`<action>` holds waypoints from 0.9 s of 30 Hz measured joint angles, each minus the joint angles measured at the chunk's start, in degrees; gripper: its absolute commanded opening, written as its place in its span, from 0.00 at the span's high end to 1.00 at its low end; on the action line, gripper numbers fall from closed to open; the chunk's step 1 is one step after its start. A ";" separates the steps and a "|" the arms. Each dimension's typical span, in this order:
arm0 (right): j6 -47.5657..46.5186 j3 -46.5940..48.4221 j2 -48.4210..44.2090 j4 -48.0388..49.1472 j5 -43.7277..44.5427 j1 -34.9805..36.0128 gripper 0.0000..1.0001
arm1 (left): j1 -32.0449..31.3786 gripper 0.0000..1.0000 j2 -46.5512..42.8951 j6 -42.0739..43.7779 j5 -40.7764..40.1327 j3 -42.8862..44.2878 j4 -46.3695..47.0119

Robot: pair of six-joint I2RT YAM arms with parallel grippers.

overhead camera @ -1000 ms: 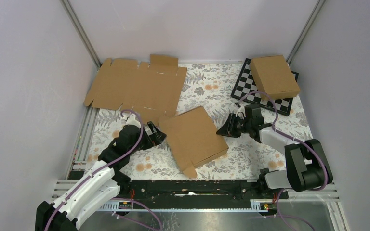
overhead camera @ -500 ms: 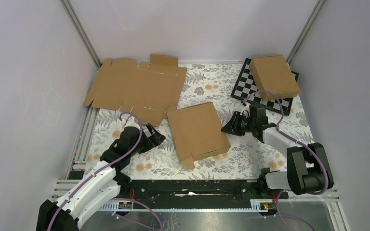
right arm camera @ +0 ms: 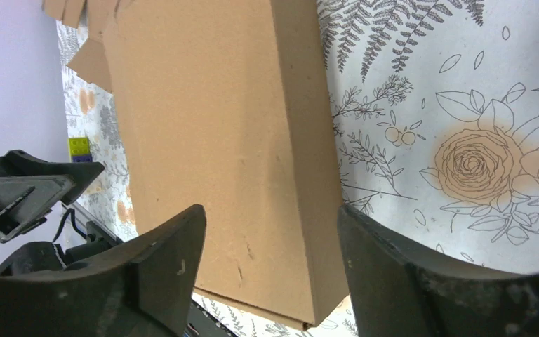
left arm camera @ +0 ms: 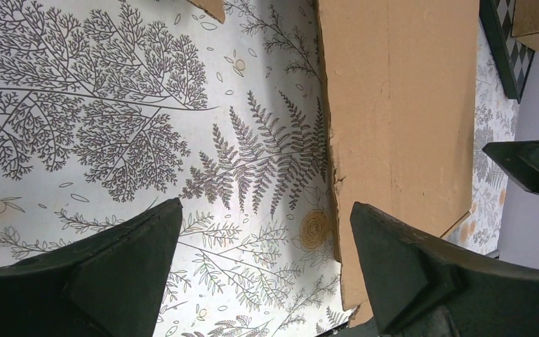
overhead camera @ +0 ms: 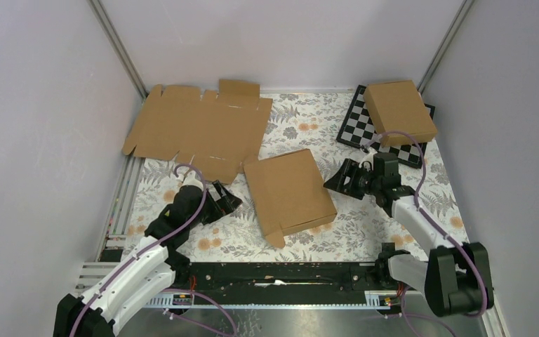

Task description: Fold the paper box

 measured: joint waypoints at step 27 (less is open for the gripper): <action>-1.03 -0.52 -8.68 -5.70 9.14 0.00 0.83 | 0.02 0.01 -1.42 0.00 0.00 0.02 -0.24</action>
